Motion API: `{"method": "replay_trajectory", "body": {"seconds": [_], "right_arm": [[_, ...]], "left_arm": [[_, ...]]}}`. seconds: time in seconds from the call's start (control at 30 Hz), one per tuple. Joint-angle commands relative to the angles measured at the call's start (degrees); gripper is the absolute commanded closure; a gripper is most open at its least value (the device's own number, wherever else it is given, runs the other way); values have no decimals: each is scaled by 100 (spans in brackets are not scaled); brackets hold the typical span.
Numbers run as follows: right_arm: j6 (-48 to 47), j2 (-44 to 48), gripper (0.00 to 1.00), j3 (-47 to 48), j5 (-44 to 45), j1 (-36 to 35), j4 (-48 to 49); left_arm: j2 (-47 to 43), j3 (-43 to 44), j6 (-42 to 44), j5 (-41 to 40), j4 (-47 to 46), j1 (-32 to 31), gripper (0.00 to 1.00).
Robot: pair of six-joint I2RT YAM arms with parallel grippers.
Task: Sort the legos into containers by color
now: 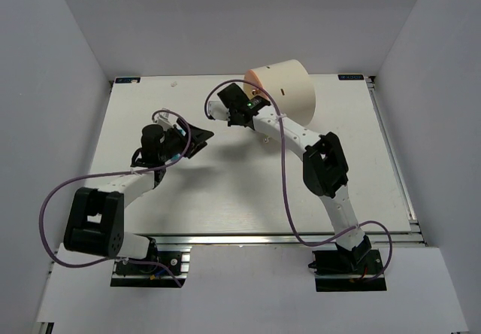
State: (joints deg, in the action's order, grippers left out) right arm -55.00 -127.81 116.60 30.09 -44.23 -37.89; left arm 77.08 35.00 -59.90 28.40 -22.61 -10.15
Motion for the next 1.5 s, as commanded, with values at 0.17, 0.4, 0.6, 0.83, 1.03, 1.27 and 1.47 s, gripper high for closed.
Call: {"method": "replay_trajectory", "body": {"seconds": [0.17, 0.4, 0.6, 0.83, 1.03, 1.27, 1.47], "right_arm": [[710, 836, 100, 636, -1836, 107, -825], [1474, 2021, 100, 83, -2946, 239, -580], [2361, 3173, 48, -1110, -4018, 572, 245], [2784, 4378, 32, -2518, -4985, 1073, 1354], [2855, 4888, 57, -3133, -5460, 1311, 1758], [3048, 5275, 59, -3529, -5593, 1514, 1952], [3153, 5521, 59, -3881, -5645, 1654, 2206]], "left_arm": [[1361, 164, -848, 438, -1877, -66, 37], [2880, 1227, -1287, 500, -2362, -381, 44], [3936, 2317, -1788, 421, -2686, -742, 42], [4763, 3012, -2131, 78, -2775, -1024, 42], [5124, 3478, -2184, -194, -2810, -1182, 42], [5414, 3751, -2228, -388, -2766, -1296, 42], [5598, 3909, -2254, -450, -2731, -1296, 48]]}}
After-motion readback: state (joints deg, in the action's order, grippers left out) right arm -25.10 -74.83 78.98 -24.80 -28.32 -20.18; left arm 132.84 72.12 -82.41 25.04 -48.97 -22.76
